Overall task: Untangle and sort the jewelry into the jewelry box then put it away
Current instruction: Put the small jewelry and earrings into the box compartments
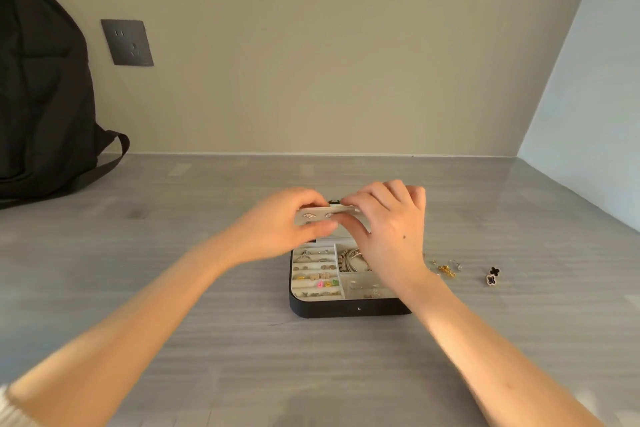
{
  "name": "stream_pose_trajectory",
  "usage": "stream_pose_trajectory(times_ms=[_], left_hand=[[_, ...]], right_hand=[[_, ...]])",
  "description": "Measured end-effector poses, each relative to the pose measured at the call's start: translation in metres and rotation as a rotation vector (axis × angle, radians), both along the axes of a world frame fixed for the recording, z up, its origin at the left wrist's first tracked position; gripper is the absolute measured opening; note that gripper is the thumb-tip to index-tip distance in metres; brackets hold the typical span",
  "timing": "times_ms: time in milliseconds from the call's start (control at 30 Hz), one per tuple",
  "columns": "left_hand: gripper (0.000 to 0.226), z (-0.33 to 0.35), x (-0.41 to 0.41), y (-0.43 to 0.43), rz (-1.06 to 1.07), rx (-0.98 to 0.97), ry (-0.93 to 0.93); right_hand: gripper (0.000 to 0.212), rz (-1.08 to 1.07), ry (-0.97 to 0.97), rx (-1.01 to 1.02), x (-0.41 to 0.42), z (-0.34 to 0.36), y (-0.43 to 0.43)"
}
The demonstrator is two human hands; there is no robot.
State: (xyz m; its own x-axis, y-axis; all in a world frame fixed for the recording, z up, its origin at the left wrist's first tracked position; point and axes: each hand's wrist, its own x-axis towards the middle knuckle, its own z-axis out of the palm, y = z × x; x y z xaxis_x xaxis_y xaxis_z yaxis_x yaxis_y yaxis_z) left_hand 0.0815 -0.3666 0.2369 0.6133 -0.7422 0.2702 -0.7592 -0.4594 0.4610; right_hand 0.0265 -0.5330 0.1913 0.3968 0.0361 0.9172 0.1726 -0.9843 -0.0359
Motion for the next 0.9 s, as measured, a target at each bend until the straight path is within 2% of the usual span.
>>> stream_pose_trajectory(times_ms=[100, 233, 367, 467, 567, 700, 733, 800, 867, 900], left_hand=[[0.013, -0.019, 0.0, -0.005, 0.091, -0.189, -0.152], [0.015, -0.025, 0.009, -0.013, 0.223, -0.347, -0.066], [0.011, -0.029, 0.014, -0.02, 0.314, -0.567, 0.107], [0.015, -0.033, 0.019, -0.025, 0.362, -0.699, 0.239], [0.025, -0.037, 0.021, -0.029, 0.414, -0.754, 0.255], [0.04, -0.039, 0.017, -0.027, 0.406, -0.798, 0.204], [0.043, -0.039, 0.016, -0.026, 0.396, -0.792, 0.19], [0.046, -0.039, 0.016, -0.024, 0.377, -0.779, 0.168], [0.044, -0.04, 0.017, -0.023, 0.358, -0.766, 0.14], [0.042, -0.041, 0.018, -0.023, 0.352, -0.754, 0.128]], right_hand=[[0.019, 0.011, 0.024, 0.01, -0.009, 0.006, -0.002], [0.01, -0.09, 0.068, 0.115, -0.041, 0.007, -0.041], [0.013, -0.313, 0.543, 0.192, -0.077, -0.009, -0.097], [0.019, -0.35, 0.688, 0.137, -0.088, -0.02, -0.11], [0.026, -0.384, 0.808, 0.021, -0.083, -0.02, -0.109], [0.025, -0.393, 0.834, -0.136, -0.072, -0.023, -0.102], [0.023, -0.394, 0.845, -0.164, -0.072, -0.021, -0.099], [0.005, -0.444, 0.86, -0.219, -0.069, -0.021, -0.098], [0.026, -0.473, 0.846, -0.252, -0.067, -0.024, -0.096], [0.026, -0.483, 0.845, -0.239, -0.068, -0.021, -0.094]])
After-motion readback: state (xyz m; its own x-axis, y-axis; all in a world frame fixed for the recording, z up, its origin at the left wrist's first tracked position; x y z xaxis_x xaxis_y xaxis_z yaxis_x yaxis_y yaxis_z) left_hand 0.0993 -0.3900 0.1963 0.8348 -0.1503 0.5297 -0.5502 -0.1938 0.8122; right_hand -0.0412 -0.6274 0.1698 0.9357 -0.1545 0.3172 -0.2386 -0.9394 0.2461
